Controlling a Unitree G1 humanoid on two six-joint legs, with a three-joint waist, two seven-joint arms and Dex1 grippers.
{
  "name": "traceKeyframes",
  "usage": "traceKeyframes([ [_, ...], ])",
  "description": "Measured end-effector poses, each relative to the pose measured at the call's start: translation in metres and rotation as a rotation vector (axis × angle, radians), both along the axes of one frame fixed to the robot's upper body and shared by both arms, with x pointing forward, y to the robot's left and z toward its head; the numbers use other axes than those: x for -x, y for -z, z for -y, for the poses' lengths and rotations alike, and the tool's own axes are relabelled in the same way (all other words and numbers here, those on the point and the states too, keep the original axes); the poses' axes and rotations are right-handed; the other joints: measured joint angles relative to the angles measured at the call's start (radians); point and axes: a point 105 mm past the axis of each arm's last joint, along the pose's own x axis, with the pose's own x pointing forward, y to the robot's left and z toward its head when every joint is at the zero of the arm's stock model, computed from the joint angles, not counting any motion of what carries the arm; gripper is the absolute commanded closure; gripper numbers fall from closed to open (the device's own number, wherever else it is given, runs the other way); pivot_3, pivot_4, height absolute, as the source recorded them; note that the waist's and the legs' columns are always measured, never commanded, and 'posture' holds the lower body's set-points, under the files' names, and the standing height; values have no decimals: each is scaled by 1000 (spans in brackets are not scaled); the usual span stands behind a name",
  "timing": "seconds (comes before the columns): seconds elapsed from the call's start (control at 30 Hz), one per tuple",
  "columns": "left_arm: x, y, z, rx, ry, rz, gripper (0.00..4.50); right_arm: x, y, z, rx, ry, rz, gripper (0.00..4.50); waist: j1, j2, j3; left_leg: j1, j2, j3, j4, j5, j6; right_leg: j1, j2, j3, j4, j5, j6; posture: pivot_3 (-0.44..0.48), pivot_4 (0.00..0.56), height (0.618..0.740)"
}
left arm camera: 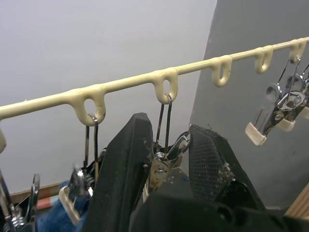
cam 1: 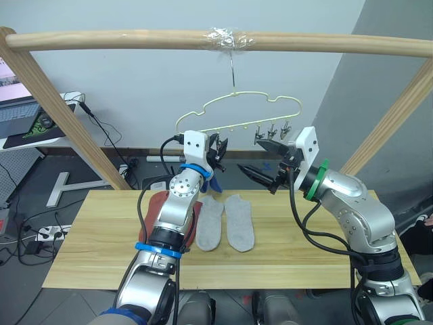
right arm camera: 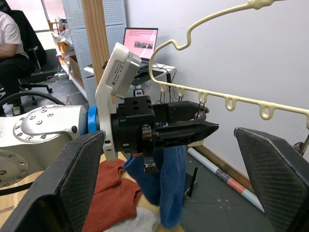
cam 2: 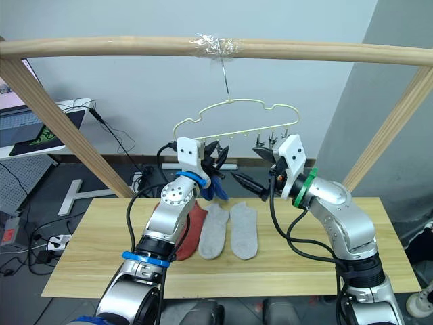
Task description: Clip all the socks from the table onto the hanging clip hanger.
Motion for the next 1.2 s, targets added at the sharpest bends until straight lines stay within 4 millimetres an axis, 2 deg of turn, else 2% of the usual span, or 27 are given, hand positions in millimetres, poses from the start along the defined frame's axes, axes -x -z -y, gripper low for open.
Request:
traceKeyframes([
  [0.27,-2,5,-2,-15,-16,-11,2938,0,0,0,1,2,-4,0,-1,0,0,0,0,0,1,0,0,0,0,0,1,0,0,-53,150,740],
  [1.2,-2,5,-3,-36,-23,-2,2938,0,0,0,0,2,-1,0,-19,0,0,0,0,0,1,0,0,0,0,0,2,0,0,-52,155,740],
])
